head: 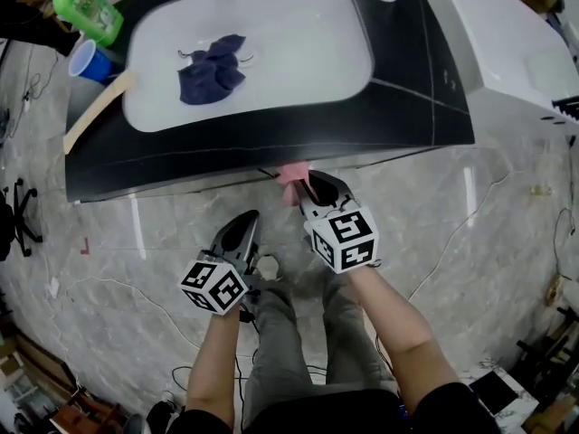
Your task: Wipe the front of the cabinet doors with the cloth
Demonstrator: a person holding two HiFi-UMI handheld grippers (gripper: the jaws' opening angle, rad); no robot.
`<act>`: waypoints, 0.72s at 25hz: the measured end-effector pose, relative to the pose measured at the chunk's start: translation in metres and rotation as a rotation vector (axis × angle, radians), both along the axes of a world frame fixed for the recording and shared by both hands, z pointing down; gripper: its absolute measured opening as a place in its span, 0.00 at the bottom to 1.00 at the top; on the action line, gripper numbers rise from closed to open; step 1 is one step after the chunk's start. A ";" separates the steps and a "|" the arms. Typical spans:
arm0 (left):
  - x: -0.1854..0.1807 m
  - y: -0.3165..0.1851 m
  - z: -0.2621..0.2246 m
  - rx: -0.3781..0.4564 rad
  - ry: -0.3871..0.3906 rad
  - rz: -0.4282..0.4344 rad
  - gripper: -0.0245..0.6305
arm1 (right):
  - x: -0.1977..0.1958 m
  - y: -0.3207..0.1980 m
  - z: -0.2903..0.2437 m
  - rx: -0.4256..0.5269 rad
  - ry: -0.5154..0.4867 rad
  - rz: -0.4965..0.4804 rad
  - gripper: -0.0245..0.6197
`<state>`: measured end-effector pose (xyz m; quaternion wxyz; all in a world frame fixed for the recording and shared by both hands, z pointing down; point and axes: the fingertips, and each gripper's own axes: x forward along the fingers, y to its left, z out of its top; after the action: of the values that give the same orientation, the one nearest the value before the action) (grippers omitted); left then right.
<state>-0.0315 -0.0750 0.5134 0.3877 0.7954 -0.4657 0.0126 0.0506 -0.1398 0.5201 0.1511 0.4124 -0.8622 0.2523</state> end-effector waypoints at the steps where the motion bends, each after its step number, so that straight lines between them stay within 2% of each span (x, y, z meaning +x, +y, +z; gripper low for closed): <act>1: 0.010 -0.002 0.000 0.002 -0.013 0.014 0.05 | 0.010 -0.001 0.001 -0.004 0.000 0.006 0.12; 4: 0.039 -0.009 0.003 0.005 -0.037 0.057 0.05 | 0.039 -0.003 0.006 -0.010 0.002 0.026 0.12; 18: 0.151 -0.034 0.012 0.013 -0.002 0.166 0.05 | 0.188 -0.019 0.016 -0.004 0.047 0.169 0.12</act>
<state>0.1192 -0.1087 0.5255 0.3797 0.8338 -0.3986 0.0424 0.2389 -0.1591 0.5365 0.1503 0.4891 -0.8202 0.2560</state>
